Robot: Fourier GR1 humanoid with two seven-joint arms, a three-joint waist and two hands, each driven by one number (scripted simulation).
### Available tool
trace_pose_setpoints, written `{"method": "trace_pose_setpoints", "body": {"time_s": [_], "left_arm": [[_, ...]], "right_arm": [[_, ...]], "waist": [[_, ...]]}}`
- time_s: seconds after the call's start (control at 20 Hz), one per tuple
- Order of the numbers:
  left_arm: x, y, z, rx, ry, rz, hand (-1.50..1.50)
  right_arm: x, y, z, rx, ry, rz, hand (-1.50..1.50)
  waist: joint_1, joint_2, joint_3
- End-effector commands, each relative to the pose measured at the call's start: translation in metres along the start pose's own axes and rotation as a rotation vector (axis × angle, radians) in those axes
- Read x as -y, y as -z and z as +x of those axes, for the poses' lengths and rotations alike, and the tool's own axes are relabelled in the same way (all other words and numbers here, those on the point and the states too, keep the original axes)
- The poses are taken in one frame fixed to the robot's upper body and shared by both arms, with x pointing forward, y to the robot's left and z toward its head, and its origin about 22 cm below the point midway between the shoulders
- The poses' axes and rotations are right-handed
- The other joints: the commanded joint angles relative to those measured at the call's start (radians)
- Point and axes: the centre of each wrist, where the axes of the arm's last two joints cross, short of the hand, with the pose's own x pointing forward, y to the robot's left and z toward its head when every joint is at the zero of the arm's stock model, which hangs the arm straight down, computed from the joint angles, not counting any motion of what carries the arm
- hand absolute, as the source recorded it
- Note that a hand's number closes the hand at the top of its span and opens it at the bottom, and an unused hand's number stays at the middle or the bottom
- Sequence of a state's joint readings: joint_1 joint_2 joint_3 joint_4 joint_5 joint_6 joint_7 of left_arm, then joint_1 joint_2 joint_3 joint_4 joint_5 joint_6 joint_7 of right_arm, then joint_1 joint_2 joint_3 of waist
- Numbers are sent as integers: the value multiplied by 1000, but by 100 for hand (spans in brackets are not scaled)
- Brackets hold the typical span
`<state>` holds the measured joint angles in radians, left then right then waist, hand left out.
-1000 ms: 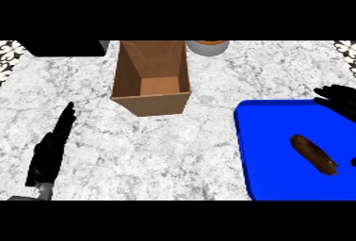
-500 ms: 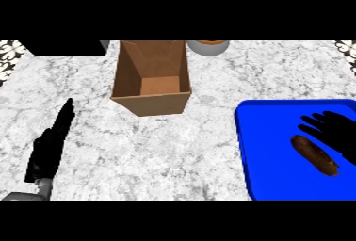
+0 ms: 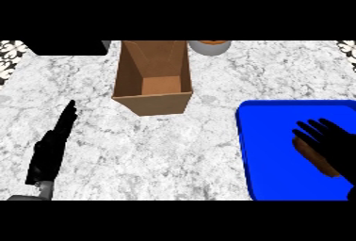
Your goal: Pick the sweet potato from the tray and place it in the cardboard box
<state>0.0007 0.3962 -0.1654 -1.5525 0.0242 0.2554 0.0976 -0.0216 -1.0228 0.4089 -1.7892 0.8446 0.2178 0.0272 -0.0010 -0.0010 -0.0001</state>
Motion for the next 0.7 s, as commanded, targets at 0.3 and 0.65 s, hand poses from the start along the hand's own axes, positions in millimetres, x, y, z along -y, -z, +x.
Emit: {"method": "trace_pose_setpoints", "body": {"time_s": [0.3,0.65], "left_arm": [[5,-11,-3,7,-9,8,0],[-6,8,-2,1,1,14,0]], "right_arm": [[-38,14,7,-62,-12,32,-150],[-34,29,1,-45,-5,17,-150]], "waist": [[3,0,0],[3,1,0]]}}
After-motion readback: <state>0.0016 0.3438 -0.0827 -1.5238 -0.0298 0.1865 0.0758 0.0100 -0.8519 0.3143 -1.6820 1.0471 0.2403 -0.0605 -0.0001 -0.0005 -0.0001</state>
